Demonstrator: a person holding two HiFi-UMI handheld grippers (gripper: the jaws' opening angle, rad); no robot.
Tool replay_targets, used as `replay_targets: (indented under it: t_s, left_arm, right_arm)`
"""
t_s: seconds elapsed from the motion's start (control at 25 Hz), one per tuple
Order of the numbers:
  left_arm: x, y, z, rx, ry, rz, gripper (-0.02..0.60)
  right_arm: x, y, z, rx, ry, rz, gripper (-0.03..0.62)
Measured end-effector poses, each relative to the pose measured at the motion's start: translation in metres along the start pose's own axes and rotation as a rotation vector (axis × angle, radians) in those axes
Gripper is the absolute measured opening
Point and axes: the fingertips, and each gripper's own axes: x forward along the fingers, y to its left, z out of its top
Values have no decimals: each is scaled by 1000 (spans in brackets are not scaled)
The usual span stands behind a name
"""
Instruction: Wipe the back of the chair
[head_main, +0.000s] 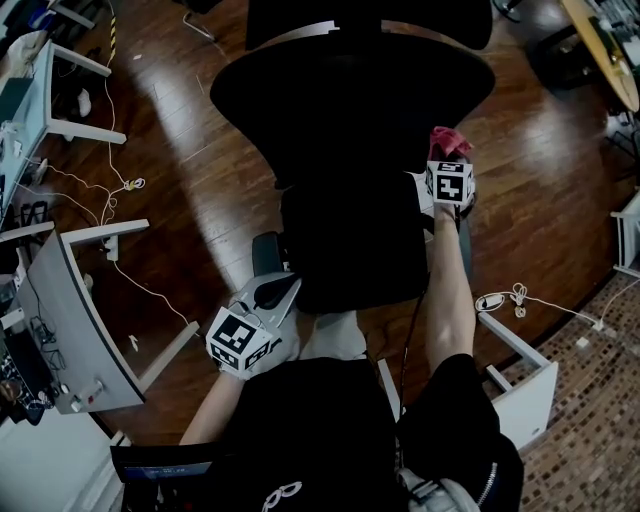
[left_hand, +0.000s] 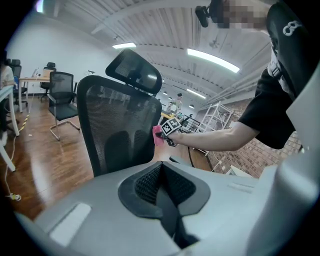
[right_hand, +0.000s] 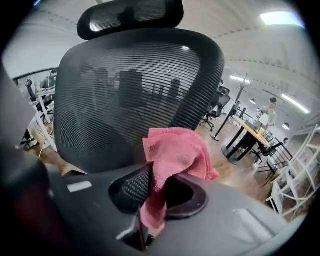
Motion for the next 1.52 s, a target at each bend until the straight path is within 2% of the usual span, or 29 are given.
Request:
replay_targets:
  t_s: [0.24, 0.72, 0.96, 1.08, 1.2, 1.32, 1.52]
  left_arm:
    - [-11, 11, -1, -10, -16, 13, -12]
    - [-64, 55, -8, -42, -54, 72, -12]
    - [-82, 68, -15, -53, -60, 98, -12]
    - [-82, 68, -16, -54, -56, 96, -12]
    - [-78, 64, -15, -48, -51, 85, -12]
    - [-69, 57, -13, -42, -47, 65, -12]
    - [-44, 37, -8, -23, -33, 21, -12]
  right_arm:
    - [-7, 96, 46, -100, -69, 112, 49]
    - [-61, 362, 151, -315, -263, 443, 49]
    - [-86, 438, 187, -398, -320, 599, 49]
    - [-89, 440, 196, -444, -336, 599, 49]
    - [-84, 412, 196, -423, -332, 555, 49]
    - [-77, 357, 190, -365, -315, 483, 49]
    - [-61, 241, 161, -278, -262, 339, 49]
